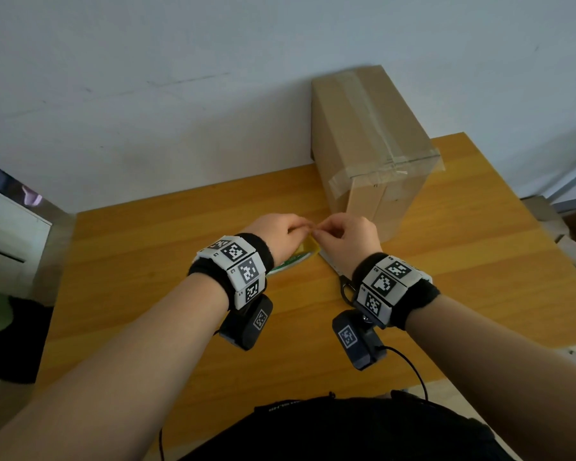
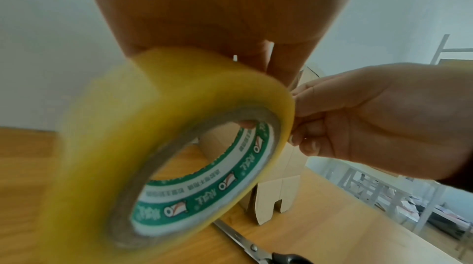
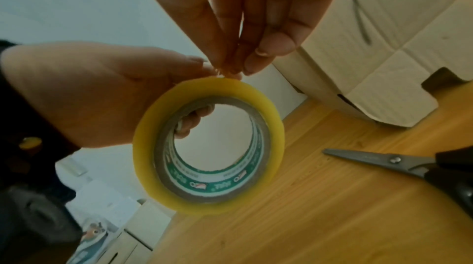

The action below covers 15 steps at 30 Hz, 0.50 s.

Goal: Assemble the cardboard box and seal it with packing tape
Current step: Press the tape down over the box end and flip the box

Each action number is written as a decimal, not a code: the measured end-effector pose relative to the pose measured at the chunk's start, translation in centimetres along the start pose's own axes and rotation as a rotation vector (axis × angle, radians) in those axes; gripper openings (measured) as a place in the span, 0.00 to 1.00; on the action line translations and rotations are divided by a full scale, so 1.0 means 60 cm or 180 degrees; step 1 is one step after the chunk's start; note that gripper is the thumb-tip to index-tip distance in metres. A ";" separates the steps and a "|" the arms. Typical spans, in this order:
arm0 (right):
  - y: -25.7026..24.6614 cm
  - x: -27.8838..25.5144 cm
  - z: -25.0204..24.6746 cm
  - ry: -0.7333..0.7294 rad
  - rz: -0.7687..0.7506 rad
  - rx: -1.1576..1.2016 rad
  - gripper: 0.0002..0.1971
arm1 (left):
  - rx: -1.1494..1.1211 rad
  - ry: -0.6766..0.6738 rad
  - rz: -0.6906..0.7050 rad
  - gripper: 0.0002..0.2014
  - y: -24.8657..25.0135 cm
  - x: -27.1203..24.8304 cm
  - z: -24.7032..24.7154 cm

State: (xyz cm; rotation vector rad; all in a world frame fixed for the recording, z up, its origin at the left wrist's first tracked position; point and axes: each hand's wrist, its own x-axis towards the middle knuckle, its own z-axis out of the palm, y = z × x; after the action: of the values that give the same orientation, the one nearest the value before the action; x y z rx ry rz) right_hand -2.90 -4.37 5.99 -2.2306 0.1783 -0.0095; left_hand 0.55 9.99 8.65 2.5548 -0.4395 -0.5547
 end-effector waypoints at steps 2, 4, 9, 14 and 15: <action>-0.001 0.004 -0.003 -0.0100 0.0103 0.0043 0.09 | 0.0013 -0.0069 -0.0005 0.18 -0.006 0.001 0.001; 0.000 0.006 -0.007 -0.0196 0.0160 0.0050 0.15 | 0.0093 -0.0054 0.0008 0.20 -0.015 0.000 0.002; 0.013 0.003 -0.011 -0.0342 0.0329 -0.0073 0.19 | 0.0555 0.0093 -0.0070 0.24 -0.045 -0.001 0.024; 0.025 -0.011 -0.013 -0.0525 0.0376 -0.0136 0.15 | 0.0990 -0.0145 -0.0280 0.27 -0.059 0.001 0.053; 0.027 -0.013 -0.015 -0.0532 0.0373 -0.0142 0.14 | 0.1032 -0.0217 -0.0330 0.28 -0.059 0.004 0.059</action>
State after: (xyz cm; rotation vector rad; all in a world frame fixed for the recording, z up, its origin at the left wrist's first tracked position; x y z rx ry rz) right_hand -3.94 -5.95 5.35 -2.2494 0.2190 0.2461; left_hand -0.15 11.47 3.87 2.8884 -0.4543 -0.6558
